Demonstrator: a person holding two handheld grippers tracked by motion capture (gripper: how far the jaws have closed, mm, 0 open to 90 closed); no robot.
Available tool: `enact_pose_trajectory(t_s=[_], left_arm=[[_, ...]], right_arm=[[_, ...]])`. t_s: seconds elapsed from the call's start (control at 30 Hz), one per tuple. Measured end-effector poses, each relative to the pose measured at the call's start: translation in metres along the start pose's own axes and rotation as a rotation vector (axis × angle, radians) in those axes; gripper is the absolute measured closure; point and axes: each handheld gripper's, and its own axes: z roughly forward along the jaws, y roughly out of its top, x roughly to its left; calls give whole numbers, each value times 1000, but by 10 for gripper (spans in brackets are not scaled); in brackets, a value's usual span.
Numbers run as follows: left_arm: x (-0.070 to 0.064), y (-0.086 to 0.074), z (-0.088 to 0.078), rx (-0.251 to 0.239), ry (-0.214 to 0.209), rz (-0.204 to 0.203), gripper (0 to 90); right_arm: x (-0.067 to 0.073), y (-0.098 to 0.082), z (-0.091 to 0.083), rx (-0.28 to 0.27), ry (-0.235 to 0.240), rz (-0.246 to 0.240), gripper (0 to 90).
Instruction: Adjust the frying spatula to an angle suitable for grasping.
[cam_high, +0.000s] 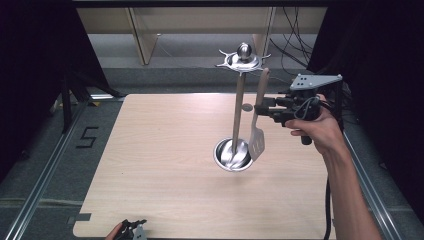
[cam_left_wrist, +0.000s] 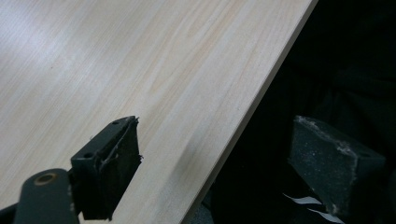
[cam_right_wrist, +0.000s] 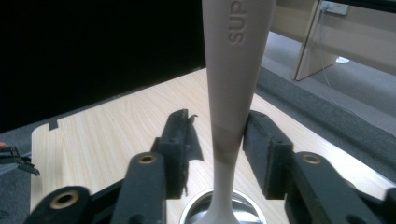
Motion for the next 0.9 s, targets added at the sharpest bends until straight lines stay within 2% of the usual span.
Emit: enact_pose_trajectory(t_s=[0.03, 0.07, 0.1, 0.13, 0.2, 0.23, 0.27, 0.37, 0.4, 0.47, 0.57, 0.67, 0.73, 0.8, 0.9], left_arm=[[0, 0, 0, -1, -5, 1, 155], [0, 0, -1, 0, -8, 1, 155], [1, 0, -1, 1, -7, 2, 155], [1, 0, 0, 2, -6, 0, 155], [0, 0, 0, 2, -7, 1, 155], [0, 0, 0, 5, 6, 6, 155], [0, 0, 0, 0, 2, 2, 155], [0, 0, 0, 1, 10, 1, 155], [0, 0, 1, 2, 20, 2, 155], [1, 0, 1, 1, -10, -2, 155], [1, 0, 0, 0, 4, 1, 155], [1, 0, 0, -1, 4, -3, 155], [1, 0, 0, -1, 5, -2, 155], [1, 0, 1, 1, 16, -1, 155], [0, 0, 0, -1, 4, -3, 155]], right_arm=[[0, -1, -1, -4, -4, 10, 566], [0, -3, -1, -19, -12, -1, 546], [2, -6, -6, -22, -13, 19, 513], [1, -8, -6, -61, -27, 9, 503], [1, -14, -10, -75, -37, 20, 485], [1, -16, -12, -70, -38, 21, 477], [1, -18, -13, -54, -41, 23, 470], [3, -26, -16, -75, -80, 24, 451], [3, -28, -18, -61, -81, 10, 443], [6, -33, -20, -73, -104, 8, 431], [12, -42, -24, -68, -125, 17, 421], [15, -49, -27, -67, -151, -14, 413], [20, -55, -27, -72, -151, 7, 408], [22, -59, -28, -64, -162, 3, 407], [25, -68, -28, -51, -172, 10, 399]])
